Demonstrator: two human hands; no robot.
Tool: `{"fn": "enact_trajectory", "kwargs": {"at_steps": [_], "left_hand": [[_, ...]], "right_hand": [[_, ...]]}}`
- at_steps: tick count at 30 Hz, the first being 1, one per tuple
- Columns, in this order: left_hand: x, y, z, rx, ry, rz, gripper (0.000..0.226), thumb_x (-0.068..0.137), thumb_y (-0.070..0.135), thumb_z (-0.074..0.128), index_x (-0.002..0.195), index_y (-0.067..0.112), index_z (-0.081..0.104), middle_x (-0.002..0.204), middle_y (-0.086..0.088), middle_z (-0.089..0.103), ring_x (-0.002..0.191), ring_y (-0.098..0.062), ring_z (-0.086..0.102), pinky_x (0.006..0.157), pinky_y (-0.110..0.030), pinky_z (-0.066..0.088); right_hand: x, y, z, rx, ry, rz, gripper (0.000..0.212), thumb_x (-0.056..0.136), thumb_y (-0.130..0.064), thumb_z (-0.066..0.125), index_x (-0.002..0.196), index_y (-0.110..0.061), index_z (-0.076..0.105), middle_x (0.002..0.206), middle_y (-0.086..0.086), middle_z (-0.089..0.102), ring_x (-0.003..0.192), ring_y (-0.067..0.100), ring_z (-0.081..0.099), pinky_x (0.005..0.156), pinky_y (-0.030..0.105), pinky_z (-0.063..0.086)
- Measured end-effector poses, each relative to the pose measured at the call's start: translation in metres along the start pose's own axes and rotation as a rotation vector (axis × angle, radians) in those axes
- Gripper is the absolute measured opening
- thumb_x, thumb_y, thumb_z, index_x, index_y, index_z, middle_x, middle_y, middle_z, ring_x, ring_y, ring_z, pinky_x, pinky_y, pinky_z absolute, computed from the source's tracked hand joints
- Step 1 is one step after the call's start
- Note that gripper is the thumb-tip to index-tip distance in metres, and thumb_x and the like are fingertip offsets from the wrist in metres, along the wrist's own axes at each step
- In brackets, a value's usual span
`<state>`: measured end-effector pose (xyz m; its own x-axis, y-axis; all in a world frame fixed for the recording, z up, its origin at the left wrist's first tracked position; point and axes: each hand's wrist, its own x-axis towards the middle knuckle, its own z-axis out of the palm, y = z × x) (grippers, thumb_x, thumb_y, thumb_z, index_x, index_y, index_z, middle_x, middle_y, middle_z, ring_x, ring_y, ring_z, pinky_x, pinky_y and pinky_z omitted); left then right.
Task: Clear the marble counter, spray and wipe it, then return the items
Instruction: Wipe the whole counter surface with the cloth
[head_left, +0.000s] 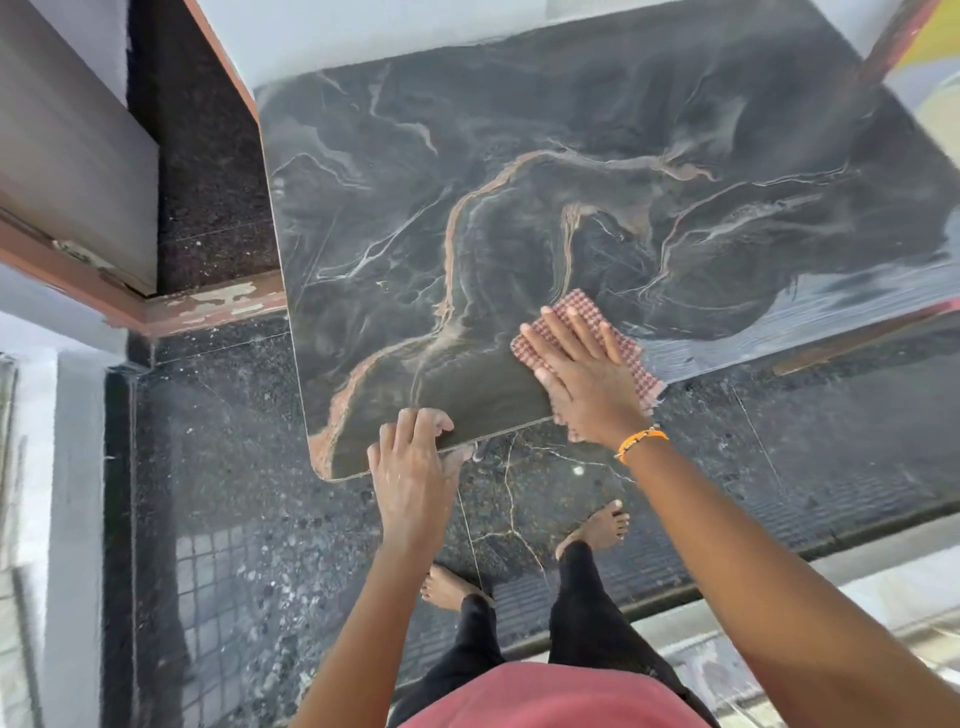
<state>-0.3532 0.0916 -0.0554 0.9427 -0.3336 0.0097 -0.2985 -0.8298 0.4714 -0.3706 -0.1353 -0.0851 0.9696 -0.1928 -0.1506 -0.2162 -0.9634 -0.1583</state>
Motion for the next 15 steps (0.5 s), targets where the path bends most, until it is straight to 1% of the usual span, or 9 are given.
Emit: {"fn": "enact_trajectory", "kwargs": {"at_steps": [4,7,10,13,15], "left_hand": [[0.009,0.018,0.010,-0.010,-0.047,0.029,0.031,0.070,0.032,0.076,0.089,0.015,0.059,0.088,0.003,0.056,0.083,-0.023,0.050,0.072,-0.032,0.028],[0.012,0.027,0.013,-0.016,-0.054,0.059,0.030,0.070,0.035,0.075,0.083,0.015,0.058,0.083,0.006,0.052,0.078,-0.021,0.049,0.071,-0.030,0.025],[0.015,0.029,0.014,-0.011,-0.063,0.082,0.029,0.071,0.037,0.073,0.082,0.016,0.056,0.081,0.009,0.050,0.076,-0.019,0.048,0.071,-0.031,0.025],[0.019,0.029,0.017,0.011,-0.077,0.087,0.028,0.069,0.032,0.075,0.080,0.017,0.055,0.079,0.006,0.053,0.075,-0.021,0.049,0.071,-0.032,0.027],[0.019,0.029,0.019,0.010,-0.082,0.081,0.026,0.069,0.029,0.076,0.078,0.016,0.055,0.077,0.006,0.052,0.073,-0.022,0.049,0.070,-0.032,0.027]], "right_hand": [[0.004,0.083,-0.014,0.029,0.007,0.219,0.052,0.098,-0.042,0.019,0.145,-0.042,-0.002,0.159,-0.008,-0.002,0.147,0.017,-0.005,0.119,0.046,-0.003],[0.000,0.126,-0.024,0.097,0.022,0.365,0.052,0.099,-0.040,0.022,0.147,-0.040,0.002,0.159,-0.007,-0.002,0.147,0.019,-0.004,0.118,0.048,-0.002],[-0.006,0.128,-0.024,0.131,0.068,0.498,0.053,0.099,-0.038,0.027,0.148,-0.036,0.007,0.160,-0.002,0.003,0.147,0.026,0.002,0.117,0.051,0.000],[-0.013,0.098,-0.016,0.186,0.109,0.622,0.056,0.098,-0.036,0.029,0.149,-0.029,0.007,0.160,0.005,0.001,0.146,0.031,-0.001,0.116,0.055,-0.001],[-0.015,0.069,-0.009,0.198,0.116,0.625,0.058,0.097,-0.036,0.030,0.149,-0.029,0.005,0.160,0.007,-0.001,0.146,0.033,-0.003,0.114,0.056,-0.004]]}}
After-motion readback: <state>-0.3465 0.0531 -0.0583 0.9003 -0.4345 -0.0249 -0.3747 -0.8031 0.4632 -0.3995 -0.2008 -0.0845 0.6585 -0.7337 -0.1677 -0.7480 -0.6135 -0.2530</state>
